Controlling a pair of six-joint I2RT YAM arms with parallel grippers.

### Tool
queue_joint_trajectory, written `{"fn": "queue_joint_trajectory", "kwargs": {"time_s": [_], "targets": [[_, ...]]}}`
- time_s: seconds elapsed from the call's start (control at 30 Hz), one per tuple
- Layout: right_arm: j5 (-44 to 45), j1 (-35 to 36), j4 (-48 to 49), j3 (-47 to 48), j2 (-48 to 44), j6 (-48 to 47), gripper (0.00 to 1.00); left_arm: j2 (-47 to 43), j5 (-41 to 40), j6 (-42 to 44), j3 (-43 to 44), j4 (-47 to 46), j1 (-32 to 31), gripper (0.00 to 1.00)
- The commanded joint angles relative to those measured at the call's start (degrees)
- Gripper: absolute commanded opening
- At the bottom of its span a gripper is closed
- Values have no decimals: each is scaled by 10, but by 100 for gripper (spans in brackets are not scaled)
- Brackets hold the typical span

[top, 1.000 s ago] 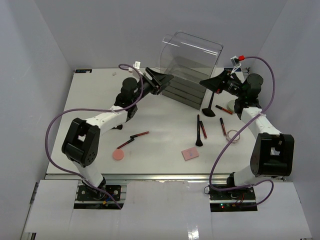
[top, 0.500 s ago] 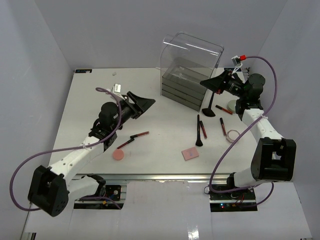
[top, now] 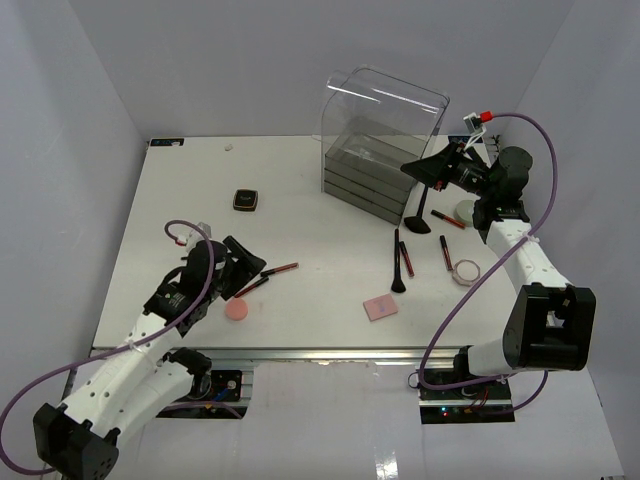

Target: Organize the makeup

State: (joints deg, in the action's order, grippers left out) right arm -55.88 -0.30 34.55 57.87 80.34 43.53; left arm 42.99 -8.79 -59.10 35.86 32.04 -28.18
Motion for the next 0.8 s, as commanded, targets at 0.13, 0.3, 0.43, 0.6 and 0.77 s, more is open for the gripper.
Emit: {"fn": "queue_joint_trajectory", "kwargs": {"time_s": [0.13, 0.3, 0.43, 0.6, 0.77], "targets": [[-11, 2, 36, 9, -32, -9, 15, 66, -60, -44, 27, 161, 2, 79], [-12, 2, 41, 2, -30, -6, 15, 125, -76, -53, 70, 219, 2, 80], [-12, 2, 56, -6, -30, 2, 15, 147, -94, -54, 95, 258, 2, 84], [-14, 2, 76, -13, -27, 14, 15, 177, -75, -47, 81, 259, 2, 91], [-16, 2, 89, -18, -26, 26, 15, 196, -48, -45, 60, 222, 2, 92]]}}
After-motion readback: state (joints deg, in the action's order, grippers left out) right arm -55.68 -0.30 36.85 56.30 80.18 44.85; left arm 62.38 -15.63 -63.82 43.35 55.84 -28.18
